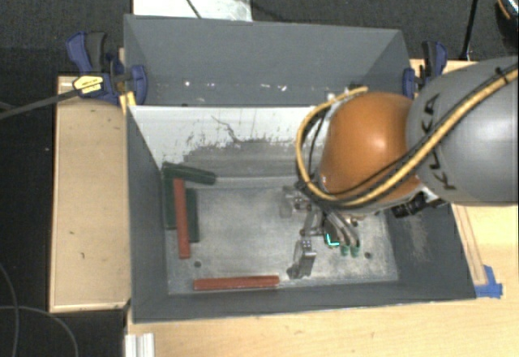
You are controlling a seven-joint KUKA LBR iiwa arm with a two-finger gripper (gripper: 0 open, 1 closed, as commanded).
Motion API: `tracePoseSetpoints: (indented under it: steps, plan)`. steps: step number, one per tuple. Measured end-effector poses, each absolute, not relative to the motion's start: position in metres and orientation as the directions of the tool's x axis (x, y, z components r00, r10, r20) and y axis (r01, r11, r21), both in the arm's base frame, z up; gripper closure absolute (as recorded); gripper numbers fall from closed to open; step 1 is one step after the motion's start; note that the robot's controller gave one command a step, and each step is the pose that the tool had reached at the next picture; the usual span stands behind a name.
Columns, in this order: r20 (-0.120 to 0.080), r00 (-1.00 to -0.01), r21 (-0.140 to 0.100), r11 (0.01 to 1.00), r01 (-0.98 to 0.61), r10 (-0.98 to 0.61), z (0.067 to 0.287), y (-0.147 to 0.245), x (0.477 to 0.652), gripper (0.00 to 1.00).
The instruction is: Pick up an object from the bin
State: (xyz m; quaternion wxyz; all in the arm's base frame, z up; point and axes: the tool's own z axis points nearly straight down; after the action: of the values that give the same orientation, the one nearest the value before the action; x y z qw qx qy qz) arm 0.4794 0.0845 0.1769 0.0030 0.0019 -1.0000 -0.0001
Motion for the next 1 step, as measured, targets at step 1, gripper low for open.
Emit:
tracePoseSetpoints:
  steps: [1]
  plan:
    - [-0.002,-0.981,0.001,0.981,-0.195,-0.195,0.0830,0.1306,0.4808,0.00]
